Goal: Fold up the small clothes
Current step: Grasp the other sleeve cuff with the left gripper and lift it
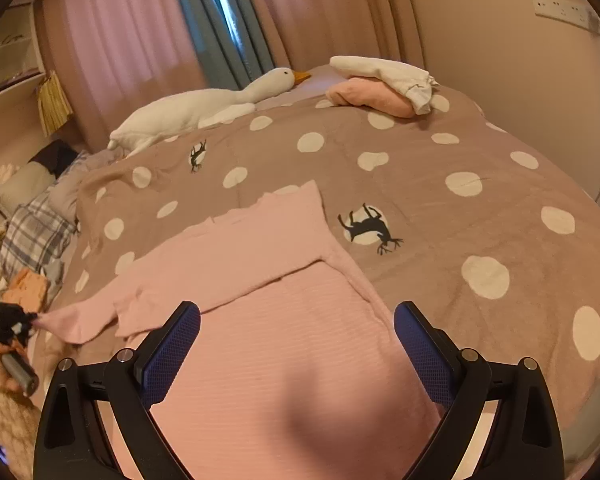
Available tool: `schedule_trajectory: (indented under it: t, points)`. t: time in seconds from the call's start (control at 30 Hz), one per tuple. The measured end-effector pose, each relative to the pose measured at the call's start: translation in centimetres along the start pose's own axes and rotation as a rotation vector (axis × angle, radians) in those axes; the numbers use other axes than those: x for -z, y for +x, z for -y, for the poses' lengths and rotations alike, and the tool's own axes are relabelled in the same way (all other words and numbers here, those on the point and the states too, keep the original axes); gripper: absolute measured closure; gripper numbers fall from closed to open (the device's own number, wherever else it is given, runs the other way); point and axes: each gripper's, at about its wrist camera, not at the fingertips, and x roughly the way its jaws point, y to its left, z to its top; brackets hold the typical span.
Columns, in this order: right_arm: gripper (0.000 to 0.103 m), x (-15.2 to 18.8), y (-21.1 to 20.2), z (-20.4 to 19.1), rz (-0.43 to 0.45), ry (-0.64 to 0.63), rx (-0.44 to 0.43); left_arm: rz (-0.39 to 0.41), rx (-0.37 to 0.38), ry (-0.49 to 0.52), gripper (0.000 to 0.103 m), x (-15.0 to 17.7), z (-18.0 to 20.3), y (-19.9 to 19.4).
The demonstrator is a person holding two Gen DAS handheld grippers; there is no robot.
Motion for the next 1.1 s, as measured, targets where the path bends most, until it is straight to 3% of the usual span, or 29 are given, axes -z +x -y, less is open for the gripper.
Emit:
schedule_trajectory:
  t: [0.23,0.53,0.8,1.1]
  points:
    - [0.006,0.0,-0.2,0.6,0.004,0.019,-0.002,0.010,0.078,0.142,0.098,1.1,5.1,-2.5]
    - [0.006,0.1,-0.4,1.1,0.007,0.033,-0.009,-0.057,0.168,0.343,0.098,5.3,11.5,-3.3]
    - [0.006,0.4,-0.5,1.7,0.006,0.052,-0.008,-0.163,0.191,0.499,0.097,10.9,15.4,-2.0]
    - [0.006,0.8,-0.3,2.2,-0.014,0.069,-0.006,-0.308,0.181,0.608,0.097,17.2,17.2,0.8]
